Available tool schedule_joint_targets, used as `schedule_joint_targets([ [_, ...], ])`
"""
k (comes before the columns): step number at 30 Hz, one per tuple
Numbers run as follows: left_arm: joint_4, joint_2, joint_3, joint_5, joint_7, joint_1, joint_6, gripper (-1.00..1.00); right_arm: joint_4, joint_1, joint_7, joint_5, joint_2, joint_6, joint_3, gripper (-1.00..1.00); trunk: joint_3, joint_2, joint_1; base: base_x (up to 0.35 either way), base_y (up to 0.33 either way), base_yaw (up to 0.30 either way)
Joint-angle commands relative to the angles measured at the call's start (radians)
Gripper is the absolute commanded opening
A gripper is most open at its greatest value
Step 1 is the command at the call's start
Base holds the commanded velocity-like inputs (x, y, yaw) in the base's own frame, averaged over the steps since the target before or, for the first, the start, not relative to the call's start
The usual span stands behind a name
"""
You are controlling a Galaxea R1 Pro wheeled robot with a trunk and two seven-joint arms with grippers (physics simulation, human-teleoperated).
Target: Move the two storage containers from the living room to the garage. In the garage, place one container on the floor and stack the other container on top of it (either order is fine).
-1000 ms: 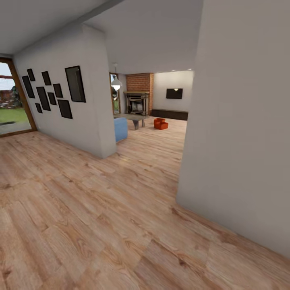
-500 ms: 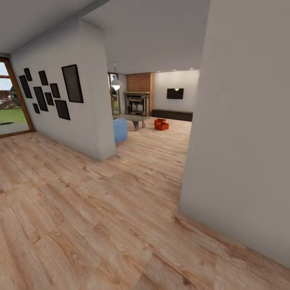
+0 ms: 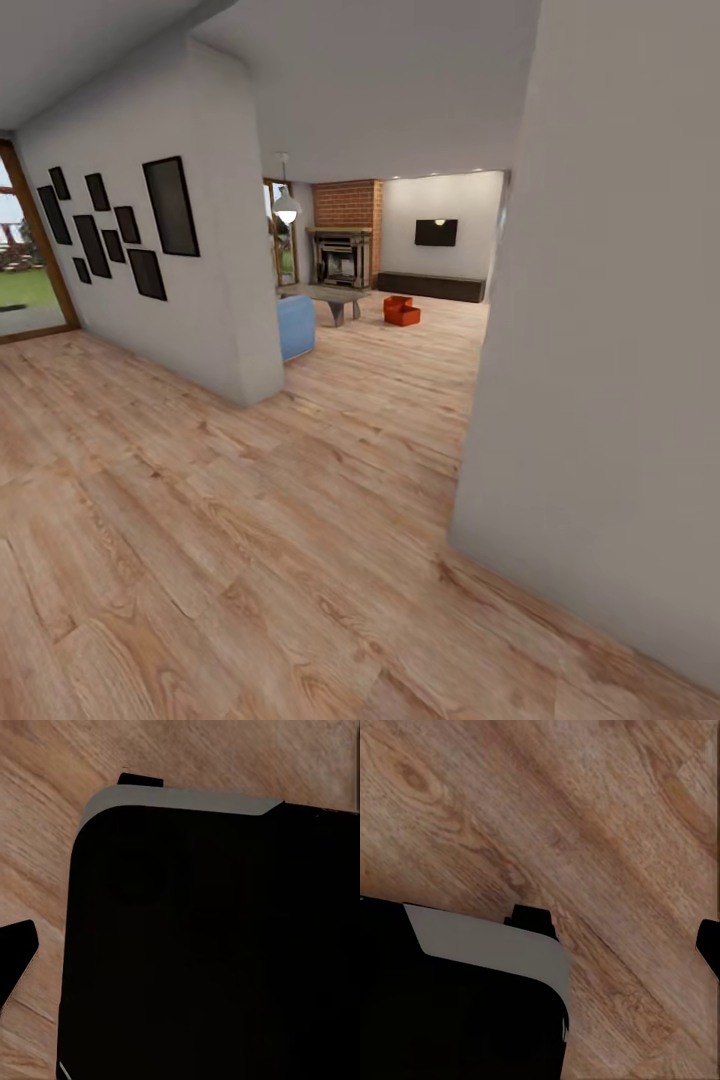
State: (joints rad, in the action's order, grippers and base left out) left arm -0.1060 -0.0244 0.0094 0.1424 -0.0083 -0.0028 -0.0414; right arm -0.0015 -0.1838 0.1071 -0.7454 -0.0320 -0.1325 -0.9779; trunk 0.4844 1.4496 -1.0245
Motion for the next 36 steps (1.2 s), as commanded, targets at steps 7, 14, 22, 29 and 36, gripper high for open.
schedule_joint_targets([
  [7, 0.000, 0.000, 0.001, 0.008, -0.001, 0.000, -0.003, 1.00, 0.000, 0.000, 0.003, -0.008, 0.000, -0.001, -0.008, 1.00, 0.001, 0.000, -0.001, 0.322, 0.000, 0.000],
  [14, 0.000, 0.000, 0.001, 0.008, -0.001, 0.000, -0.003, 1.00, 0.000, 0.000, 0.003, -0.009, -0.001, -0.001, -0.009, 1.00, 0.001, 0.000, -0.001, 0.322, 0.000, 0.000],
  [22, 0.000, 0.000, 0.001, 0.008, -0.001, 0.000, -0.003, 1.00, 0.000, 0.000, 0.003, -0.009, 0.000, -0.002, -0.008, 1.00, 0.001, 0.000, -0.001, 0.322, 0.000, 0.167],
  [29, 0.000, 0.000, 0.001, 0.008, -0.001, 0.000, -0.003, 1.00, 0.000, 0.000, 0.003, -0.009, 0.000, -0.003, -0.008, 1.00, 0.001, 0.000, -0.001, 0.322, 0.000, 0.269],
  [36, 0.000, 0.000, 0.001, 0.008, -0.001, 0.000, -0.003, 1.00, 0.000, 0.000, 0.003, -0.009, 0.000, -0.003, -0.008, 1.00, 0.001, 0.000, -0.001, 0.322, 0.000, 0.271],
])
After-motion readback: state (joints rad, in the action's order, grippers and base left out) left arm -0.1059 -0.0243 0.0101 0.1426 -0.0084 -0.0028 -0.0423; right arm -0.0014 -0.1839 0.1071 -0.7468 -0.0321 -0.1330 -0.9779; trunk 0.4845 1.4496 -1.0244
